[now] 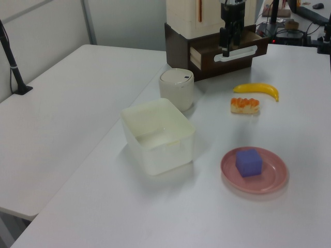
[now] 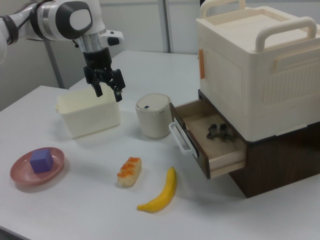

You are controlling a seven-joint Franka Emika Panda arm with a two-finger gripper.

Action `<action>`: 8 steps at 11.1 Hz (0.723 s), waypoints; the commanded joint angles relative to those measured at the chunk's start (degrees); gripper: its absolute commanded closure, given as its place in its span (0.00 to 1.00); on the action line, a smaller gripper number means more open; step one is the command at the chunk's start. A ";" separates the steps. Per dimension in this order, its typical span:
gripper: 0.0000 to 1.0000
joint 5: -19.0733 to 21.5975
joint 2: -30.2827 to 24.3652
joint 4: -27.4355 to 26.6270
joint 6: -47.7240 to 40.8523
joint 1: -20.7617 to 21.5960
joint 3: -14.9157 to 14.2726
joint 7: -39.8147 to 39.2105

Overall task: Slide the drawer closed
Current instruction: 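Move the gripper toward the open wooden drawer's front panel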

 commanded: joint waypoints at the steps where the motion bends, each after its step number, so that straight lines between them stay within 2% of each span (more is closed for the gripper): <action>1: 0.00 -0.31 -1.03 -1.73 1.31 0.49 -0.21 -1.54; 5: 0.00 -0.22 -1.12 -1.64 1.14 0.58 -0.21 -1.54; 8: 0.00 0.13 -1.21 -1.55 1.14 0.58 -0.12 -4.43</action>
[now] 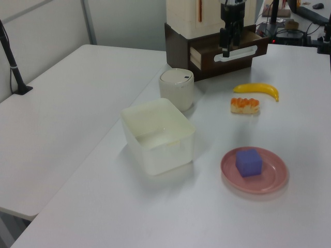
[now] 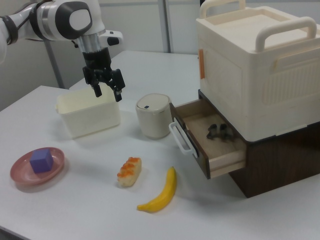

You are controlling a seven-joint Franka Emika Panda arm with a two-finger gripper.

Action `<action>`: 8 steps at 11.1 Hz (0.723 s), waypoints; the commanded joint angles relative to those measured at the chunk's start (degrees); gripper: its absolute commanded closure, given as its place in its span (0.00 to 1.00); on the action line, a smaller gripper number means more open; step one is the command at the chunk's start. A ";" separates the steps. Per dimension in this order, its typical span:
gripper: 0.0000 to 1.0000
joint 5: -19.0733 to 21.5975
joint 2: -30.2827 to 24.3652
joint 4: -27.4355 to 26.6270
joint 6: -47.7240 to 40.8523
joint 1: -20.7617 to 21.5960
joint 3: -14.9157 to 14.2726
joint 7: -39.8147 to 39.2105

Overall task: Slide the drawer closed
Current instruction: 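Move the gripper toward the open wooden drawer's front panel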

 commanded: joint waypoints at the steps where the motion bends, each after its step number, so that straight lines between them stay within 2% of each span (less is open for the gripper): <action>1: 0.00 0.31 -1.22 -1.51 0.96 0.72 -0.28 -3.92; 3: 0.00 0.40 -1.22 -1.59 0.79 1.07 -0.28 -4.19; 4: 0.13 0.22 -1.40 -1.68 0.61 1.25 -0.28 -5.15; 7: 0.81 0.66 -1.49 -1.51 -0.18 1.16 -0.28 -6.04; 8: 0.99 0.75 -1.57 -1.51 -0.09 1.08 -0.28 -6.04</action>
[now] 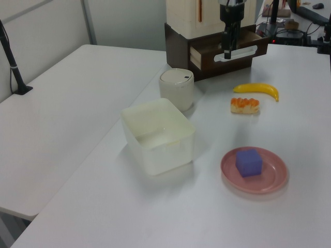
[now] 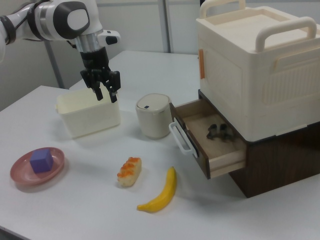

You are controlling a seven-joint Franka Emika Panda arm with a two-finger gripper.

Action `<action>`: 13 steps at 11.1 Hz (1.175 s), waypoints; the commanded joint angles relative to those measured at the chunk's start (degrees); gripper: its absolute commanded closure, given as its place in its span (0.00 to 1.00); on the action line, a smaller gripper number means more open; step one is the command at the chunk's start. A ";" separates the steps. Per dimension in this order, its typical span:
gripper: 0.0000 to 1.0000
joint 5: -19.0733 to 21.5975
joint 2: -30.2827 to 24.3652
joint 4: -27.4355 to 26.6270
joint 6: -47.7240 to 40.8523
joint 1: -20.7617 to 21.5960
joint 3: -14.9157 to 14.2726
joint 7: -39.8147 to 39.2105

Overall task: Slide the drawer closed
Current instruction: 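Move the gripper toward the open wooden drawer's front panel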

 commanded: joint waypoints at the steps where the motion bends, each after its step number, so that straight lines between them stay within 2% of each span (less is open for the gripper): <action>1: 1.00 0.75 -1.57 -1.50 -0.15 0.45 -0.53 -2.20; 6: 1.00 0.83 -1.66 -1.50 -0.59 0.10 -0.62 -2.38; 8: 1.00 0.75 -1.49 -1.41 -0.33 -0.51 -1.58 -1.60; 11: 1.00 0.75 -1.40 -1.85 -0.51 -3.40 -2.99 -1.33; 13: 1.00 1.62 -0.87 -2.81 0.37 -6.21 -2.99 4.26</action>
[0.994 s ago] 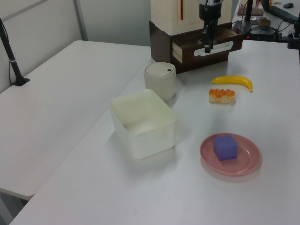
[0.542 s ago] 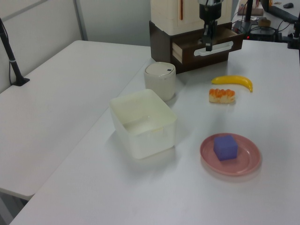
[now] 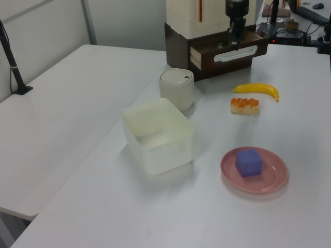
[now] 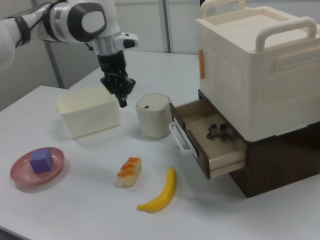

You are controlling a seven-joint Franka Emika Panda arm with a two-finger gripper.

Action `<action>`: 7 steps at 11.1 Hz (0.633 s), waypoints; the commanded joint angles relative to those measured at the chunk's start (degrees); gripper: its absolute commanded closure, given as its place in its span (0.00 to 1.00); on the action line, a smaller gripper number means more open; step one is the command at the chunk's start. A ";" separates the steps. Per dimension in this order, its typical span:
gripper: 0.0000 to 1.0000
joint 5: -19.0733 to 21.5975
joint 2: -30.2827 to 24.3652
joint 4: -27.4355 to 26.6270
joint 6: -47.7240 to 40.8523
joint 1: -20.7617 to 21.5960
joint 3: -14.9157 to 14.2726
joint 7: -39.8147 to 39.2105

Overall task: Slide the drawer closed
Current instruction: 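Lower the gripper beside the drawer front, next to its white handle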

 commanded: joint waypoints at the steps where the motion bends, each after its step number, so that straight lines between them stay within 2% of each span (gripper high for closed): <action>1: 1.00 2.32 -0.44 -3.05 0.84 -3.36 -0.52 7.96; 4: 1.00 2.41 1.39 -7.78 8.63 -5.74 -0.52 15.70; 7: 1.00 2.41 4.83 -8.77 15.94 -9.69 -0.52 18.36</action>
